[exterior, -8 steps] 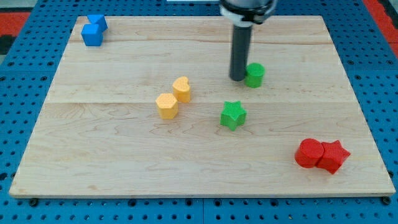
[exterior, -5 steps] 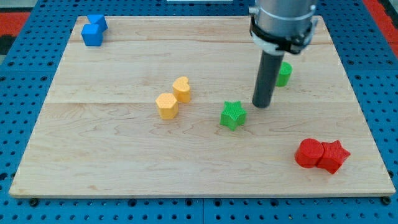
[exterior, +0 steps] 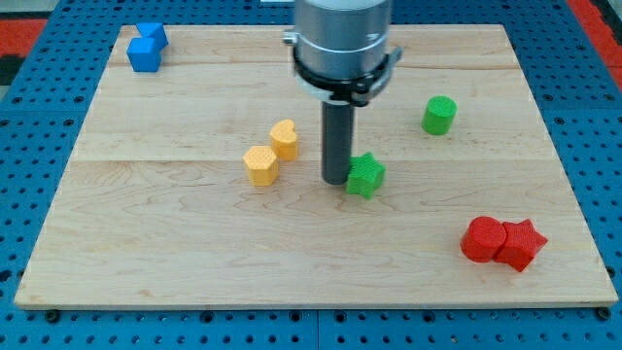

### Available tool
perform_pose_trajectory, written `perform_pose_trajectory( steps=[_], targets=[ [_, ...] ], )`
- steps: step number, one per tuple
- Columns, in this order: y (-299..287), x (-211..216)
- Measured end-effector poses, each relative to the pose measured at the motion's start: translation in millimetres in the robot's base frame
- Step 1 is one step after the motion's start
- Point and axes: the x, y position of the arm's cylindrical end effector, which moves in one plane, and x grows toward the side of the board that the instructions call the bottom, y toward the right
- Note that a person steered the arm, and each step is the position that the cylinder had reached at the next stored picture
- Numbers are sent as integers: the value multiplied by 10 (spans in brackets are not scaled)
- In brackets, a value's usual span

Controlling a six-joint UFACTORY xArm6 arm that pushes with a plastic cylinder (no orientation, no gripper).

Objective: Push the green star into the green circle

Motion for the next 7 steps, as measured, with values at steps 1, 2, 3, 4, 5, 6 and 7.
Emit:
perform_pose_trajectory(
  steps=[1, 2, 3, 4, 5, 6, 7],
  targets=[
    [26, 267],
    [338, 296],
    [798, -43],
    [1241, -187],
    [1506, -187],
    [1332, -148],
    [529, -125]
  ],
)
